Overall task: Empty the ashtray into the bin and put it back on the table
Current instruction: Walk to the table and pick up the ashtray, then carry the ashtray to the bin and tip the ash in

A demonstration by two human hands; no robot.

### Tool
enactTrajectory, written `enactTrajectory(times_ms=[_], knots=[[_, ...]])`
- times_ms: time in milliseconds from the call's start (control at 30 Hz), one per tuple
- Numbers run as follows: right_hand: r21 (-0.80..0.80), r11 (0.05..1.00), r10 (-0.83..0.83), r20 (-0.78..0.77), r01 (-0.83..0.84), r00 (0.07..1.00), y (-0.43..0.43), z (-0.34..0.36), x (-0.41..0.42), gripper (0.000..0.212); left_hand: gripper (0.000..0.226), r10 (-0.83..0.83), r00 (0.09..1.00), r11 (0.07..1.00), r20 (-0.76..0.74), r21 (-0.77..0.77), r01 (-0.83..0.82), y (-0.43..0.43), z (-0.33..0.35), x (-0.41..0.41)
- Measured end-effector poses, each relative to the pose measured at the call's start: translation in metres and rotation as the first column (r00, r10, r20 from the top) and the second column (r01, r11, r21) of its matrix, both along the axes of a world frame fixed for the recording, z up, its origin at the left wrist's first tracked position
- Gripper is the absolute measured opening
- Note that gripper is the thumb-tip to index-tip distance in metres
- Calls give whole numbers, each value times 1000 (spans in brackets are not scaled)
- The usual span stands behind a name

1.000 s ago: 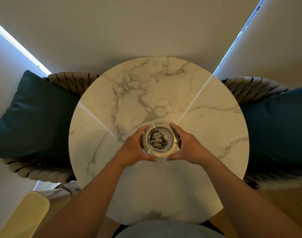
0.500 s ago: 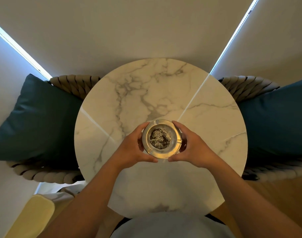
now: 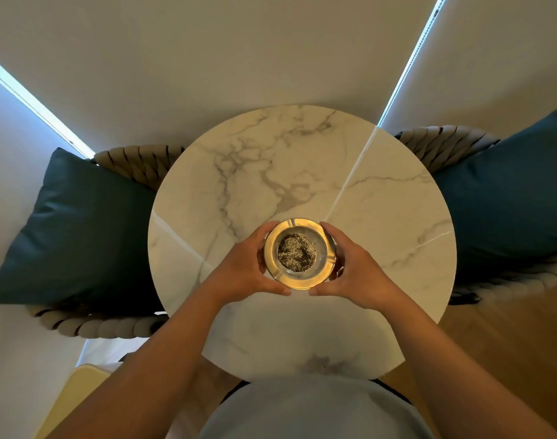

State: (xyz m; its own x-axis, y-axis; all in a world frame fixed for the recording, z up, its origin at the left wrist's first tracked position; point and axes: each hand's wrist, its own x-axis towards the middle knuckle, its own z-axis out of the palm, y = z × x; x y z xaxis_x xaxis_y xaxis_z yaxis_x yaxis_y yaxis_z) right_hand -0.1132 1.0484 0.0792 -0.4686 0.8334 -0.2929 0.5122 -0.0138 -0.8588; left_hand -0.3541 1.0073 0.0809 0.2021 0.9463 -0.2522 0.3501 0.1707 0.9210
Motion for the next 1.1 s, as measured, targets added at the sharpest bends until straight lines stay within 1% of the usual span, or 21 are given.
enactTrajectory(times_ms=[33,67,133,200,300,433,500,533,633,800,933,1100], knots=[[3,998,65,5,-65,998,-16,3,14,120,109,51,999,999,-13,18,-51,-24,2,18],[9,990,137,6,-137,991,-30,6,29,121,109,99,995,995,6,26,-99,-48,7,37],[9,995,97,24,-97,995,-28,1,36,121,108,103,995,994,-12,30,-103,-55,3,42],[29,965,258,24,-259,966,-51,7,59,120,108,201,979,978,-20,60,-200,-95,3,75],[33,973,229,34,-230,973,-47,5,61,120,108,210,977,976,-32,57,-208,-98,-1,76],[43,967,249,30,-250,968,-51,7,63,121,108,201,978,979,-60,55,-198,-99,1,78],[56,966,250,28,-251,968,-52,7,66,119,107,188,978,980,-84,73,-182,-104,2,82],[65,959,276,27,-277,961,-56,7,70,119,107,206,974,977,-99,85,-197,-111,3,88],[84,919,384,29,-385,923,-70,10,83,119,106,292,952,953,-93,104,-283,-146,3,111],[96,838,535,48,-537,843,-92,8,88,120,108,423,903,906,-76,67,-419,-199,0,133],[101,771,628,46,-629,777,-108,11,77,120,108,518,850,855,-98,51,-516,-236,4,138],[124,683,723,25,-720,690,-125,20,49,120,107,620,774,785,-127,84,-614,-276,10,130]])
